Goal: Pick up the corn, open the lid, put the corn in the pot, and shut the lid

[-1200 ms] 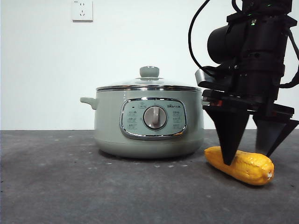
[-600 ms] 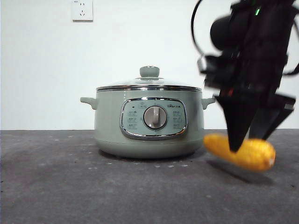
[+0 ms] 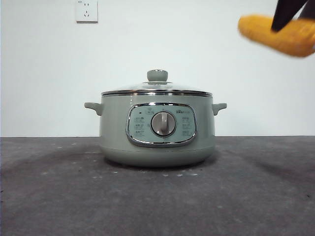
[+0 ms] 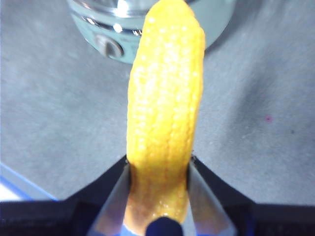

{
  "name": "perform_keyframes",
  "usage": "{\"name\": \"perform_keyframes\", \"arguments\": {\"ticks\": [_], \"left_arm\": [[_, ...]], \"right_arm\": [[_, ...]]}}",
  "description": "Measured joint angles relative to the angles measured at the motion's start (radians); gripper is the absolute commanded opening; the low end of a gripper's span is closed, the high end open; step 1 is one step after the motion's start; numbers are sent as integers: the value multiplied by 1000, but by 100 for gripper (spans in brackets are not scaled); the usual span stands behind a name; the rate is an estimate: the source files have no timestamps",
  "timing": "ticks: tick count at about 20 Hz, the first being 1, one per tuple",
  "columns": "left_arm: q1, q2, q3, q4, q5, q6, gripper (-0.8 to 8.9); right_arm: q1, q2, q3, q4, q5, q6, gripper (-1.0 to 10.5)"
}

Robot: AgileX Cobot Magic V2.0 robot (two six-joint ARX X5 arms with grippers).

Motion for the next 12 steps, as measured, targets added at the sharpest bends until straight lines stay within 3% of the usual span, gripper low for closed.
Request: {"name": "perform_keyframes", "arguments": {"ticks": [6, 12], "left_arm": [[-158, 320, 192, 80, -102, 53, 596], [-249, 549, 283, 203, -180, 103, 596]], "right_arm": [[0, -174, 2, -8, 2, 47, -9], [0, -237, 2, -46, 2, 79, -9]]}}
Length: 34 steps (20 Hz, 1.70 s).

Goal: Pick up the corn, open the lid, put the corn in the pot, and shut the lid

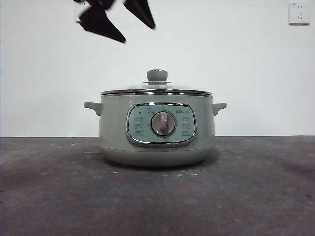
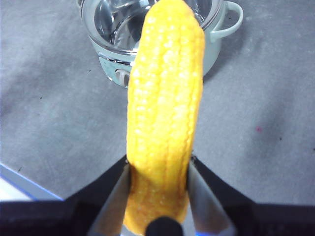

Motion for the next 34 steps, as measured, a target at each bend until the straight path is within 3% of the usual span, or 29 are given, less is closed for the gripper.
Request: {"name": "perform_keyframes", "arguments": {"ticks": [7, 17, 18, 22, 27, 31, 34], "left_arm": [[-35, 138, 0, 114, -48, 7, 596], [-41, 215, 0, 155, -68, 7, 592], [-41, 217, 0, 155, -68, 6, 573], [-43, 218, 0, 169, -69, 6, 310], [-53, 218, 2, 169, -63, 6, 125], [-56, 217, 3, 164, -61, 7, -9], [-55, 217, 4, 163, -59, 6, -8]], "right_arm": [[0, -32, 0, -9, 0, 21, -9], [0, -32, 0, -32, 0, 23, -9], [0, -32, 0, -32, 0, 23, -9], [0, -32, 0, -32, 1, 23, -9], [0, -31, 0, -34, 8, 22, -9], [0, -31, 0, -34, 8, 22, -9], [0, -32, 0, -34, 8, 22, -9]]}}
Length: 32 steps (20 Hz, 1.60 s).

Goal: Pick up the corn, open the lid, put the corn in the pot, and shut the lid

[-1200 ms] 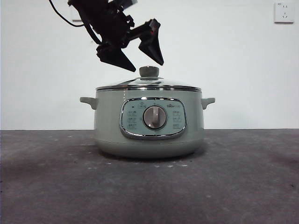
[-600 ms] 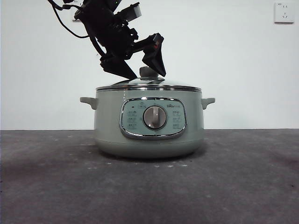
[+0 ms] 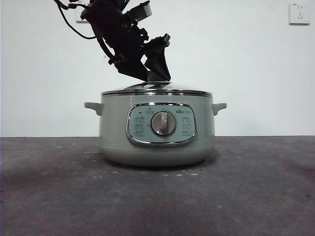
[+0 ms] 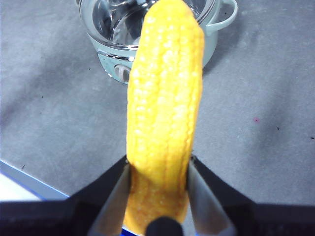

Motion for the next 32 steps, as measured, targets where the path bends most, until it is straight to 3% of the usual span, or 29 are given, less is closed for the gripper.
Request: {"name": "perform_keyframes", "arguments": {"ticks": [10, 20, 24, 27, 32], "left_arm": [[0, -24, -1, -19, -1, -3, -8], [18, -317, -9, -142, -3, -18, -8], [68, -515, -10, -182, -34, -17, -8], [126, -636, -10, -293, -35, 2, -8], [214, -763, -55, -459, -26, 39, -8]], "right_arm": [[0, 0, 0, 0, 0, 0, -9], [0, 35, 0, 79, -6, 0, -9], [0, 149, 1, 223, -77, 0, -9], [0, 270, 14, 320, -105, 0, -9], [0, 523, 229, 359, -109, -24, -10]]}}
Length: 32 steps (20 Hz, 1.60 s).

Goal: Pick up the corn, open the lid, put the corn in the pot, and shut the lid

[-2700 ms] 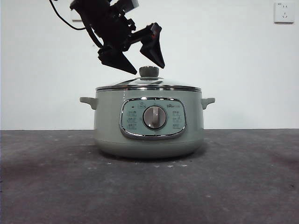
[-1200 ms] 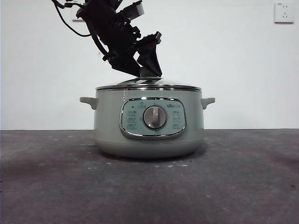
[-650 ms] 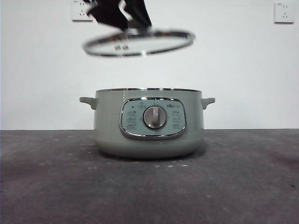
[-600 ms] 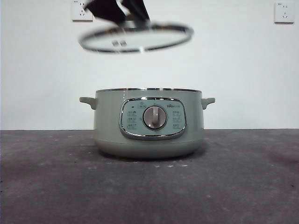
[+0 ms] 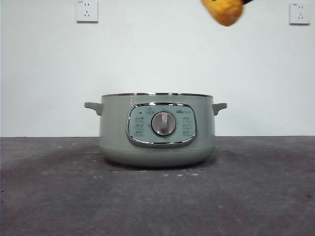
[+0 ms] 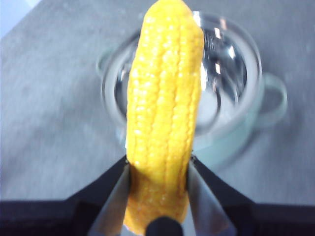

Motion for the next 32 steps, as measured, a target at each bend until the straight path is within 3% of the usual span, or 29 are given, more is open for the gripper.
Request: {"name": "perform_keyframes", "arguments": {"ticks": [8, 14, 19, 32], "left_arm": [[15, -360, -358, -24, 35, -29, -8], [16, -489, -383, -127, 29, -40, -8], [16, -500, -383, -156, 29, -43, -8], [15, -496, -383, -156, 25, -45, -8]], "right_arm": [[0, 509, 498, -116, -16, -48, -10], [26, 804, 760, -170, -14, -52, -11], [66, 929, 782, -218, 8, -66, -11], [90, 1018, 782, -261, 110, -101, -11]]}}
